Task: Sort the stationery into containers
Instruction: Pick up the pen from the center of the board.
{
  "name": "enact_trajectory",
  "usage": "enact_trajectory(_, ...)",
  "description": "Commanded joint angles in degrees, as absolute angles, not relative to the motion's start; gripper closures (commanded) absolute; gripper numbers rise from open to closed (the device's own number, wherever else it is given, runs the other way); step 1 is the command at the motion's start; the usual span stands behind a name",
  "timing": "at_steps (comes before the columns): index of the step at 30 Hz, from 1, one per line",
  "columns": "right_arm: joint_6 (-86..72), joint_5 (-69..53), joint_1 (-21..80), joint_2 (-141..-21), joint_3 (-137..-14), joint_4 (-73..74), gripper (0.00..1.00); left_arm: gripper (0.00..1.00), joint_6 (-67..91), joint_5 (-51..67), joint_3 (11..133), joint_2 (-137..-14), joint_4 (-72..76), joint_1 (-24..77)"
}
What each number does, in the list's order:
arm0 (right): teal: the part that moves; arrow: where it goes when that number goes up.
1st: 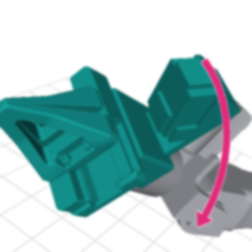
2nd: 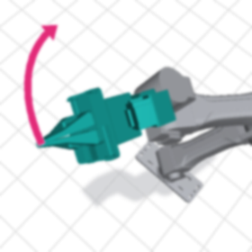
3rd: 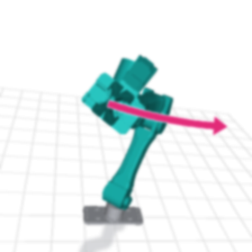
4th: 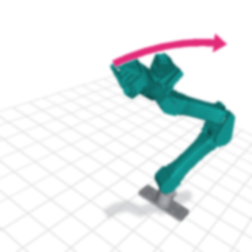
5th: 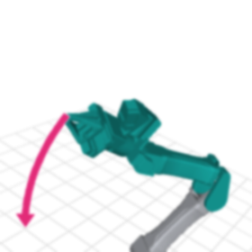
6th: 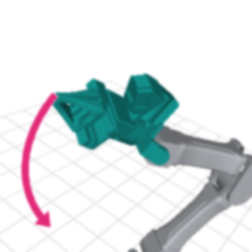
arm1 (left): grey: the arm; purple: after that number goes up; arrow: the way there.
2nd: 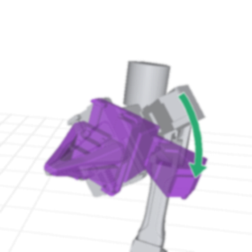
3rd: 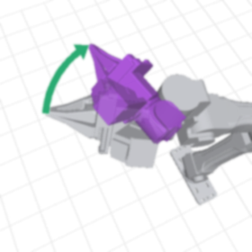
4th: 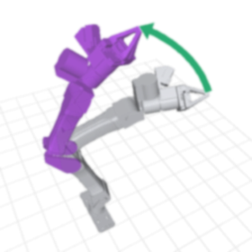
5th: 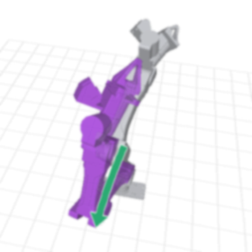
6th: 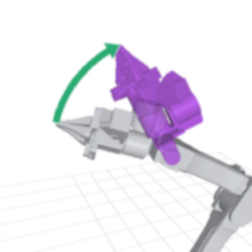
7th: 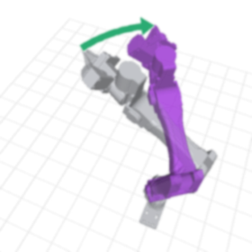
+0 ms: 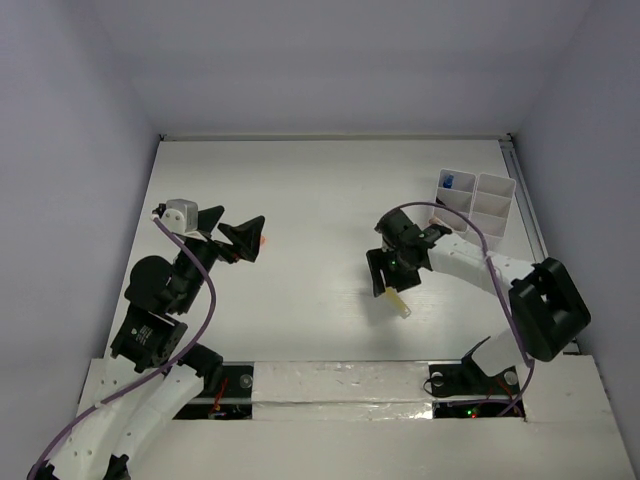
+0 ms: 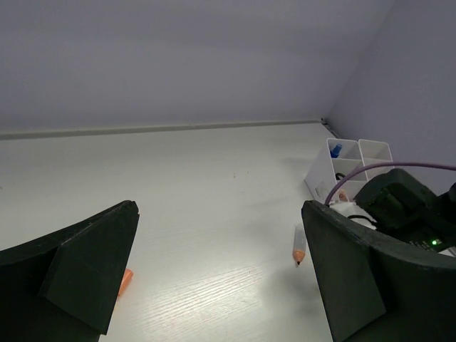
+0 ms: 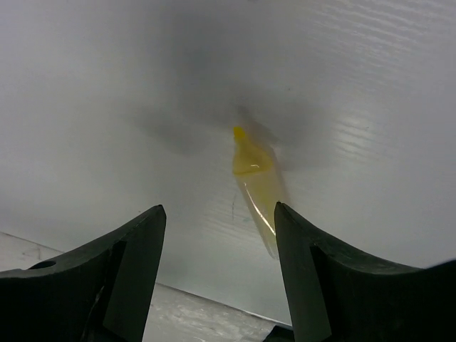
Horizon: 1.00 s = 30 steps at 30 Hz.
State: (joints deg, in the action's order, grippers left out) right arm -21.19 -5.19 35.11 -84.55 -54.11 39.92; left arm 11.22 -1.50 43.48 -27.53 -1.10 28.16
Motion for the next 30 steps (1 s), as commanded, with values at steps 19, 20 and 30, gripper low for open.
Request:
enact_trajectory(19,-21.7,-1.1,38.1,-95.4,-57.5,38.1,0.8,0.03,12.0,2.7,44.5,-28.6,1.5,28.5)
enact_trajectory(20,-21.9,-1.1,38.1,-95.1,-58.0,38.1,0.89,0.04,12.0,3.0,44.6,-29.0,1.4,28.5)
enact_trajectory(30,-25.3,-9.7,39.3,-91.8,-73.8,22.3,0.95,0.05,14.5,4.5,43.5,-29.3,-3.7,28.5)
